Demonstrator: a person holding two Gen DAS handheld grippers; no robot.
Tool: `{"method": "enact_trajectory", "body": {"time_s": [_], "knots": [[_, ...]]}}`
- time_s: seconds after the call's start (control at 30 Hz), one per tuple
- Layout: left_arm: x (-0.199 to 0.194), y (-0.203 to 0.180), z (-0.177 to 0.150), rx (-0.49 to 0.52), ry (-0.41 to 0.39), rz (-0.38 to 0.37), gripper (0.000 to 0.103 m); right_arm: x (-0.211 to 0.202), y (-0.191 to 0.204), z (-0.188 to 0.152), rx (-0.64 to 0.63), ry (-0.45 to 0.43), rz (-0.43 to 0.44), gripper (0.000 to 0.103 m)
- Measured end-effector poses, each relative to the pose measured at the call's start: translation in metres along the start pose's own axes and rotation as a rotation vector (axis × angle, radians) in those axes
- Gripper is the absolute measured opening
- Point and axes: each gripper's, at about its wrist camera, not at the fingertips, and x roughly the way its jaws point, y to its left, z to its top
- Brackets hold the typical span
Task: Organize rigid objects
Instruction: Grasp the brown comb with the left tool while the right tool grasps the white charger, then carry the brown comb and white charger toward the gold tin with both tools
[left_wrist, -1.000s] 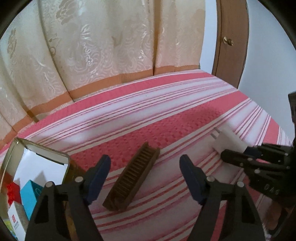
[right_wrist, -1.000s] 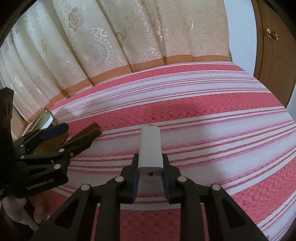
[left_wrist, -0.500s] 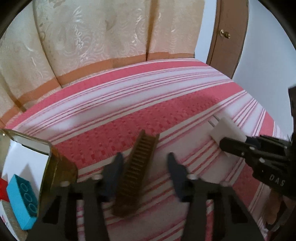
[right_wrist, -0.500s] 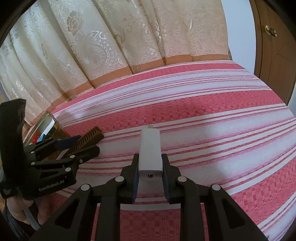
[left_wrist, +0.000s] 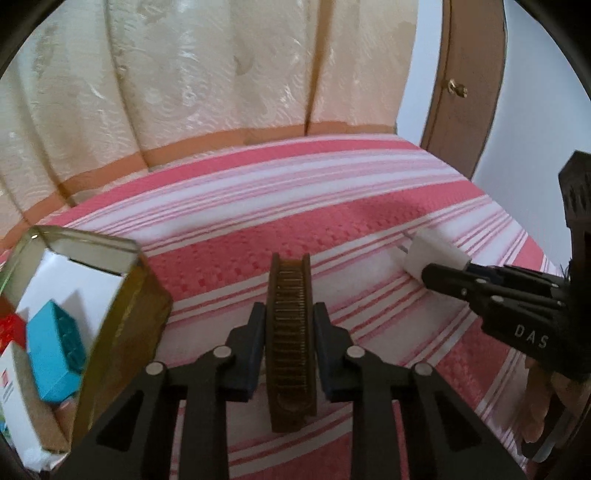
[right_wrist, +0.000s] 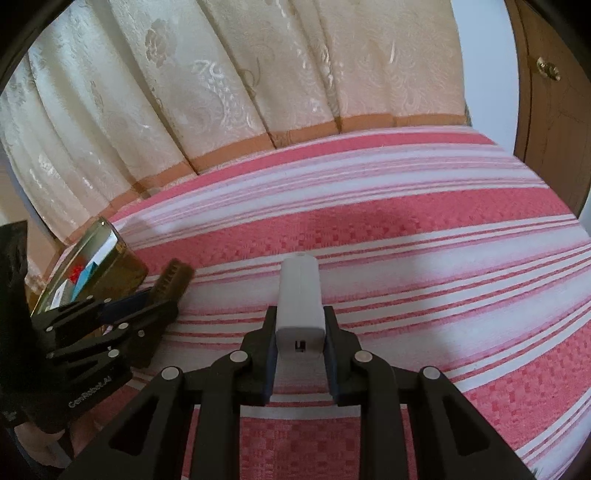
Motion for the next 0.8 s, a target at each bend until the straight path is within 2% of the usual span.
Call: {"method": "enact_trajectory", "body": {"time_s": [0.17, 0.43, 0.8], "knots": [[-0.013, 0.003, -0.007, -0.021, -0.036, 0.028, 0.024, -0.014, 0.006, -0.002, -0.027, -0.072, -0.03, 0.024], [-0.03, 0.007, -0.017, -0.042, -0.09, 0.041, 0.024, -0.01, 0.01, -0.002, -0.046, -0.056, -0.05, 0.024], [-0.049, -0.007, -0.027, 0.009, -0.16, 0.11, 0.024, -0.029, 0.017, -0.006, -0.081, -0.16, -0.045, 0.024]]}}
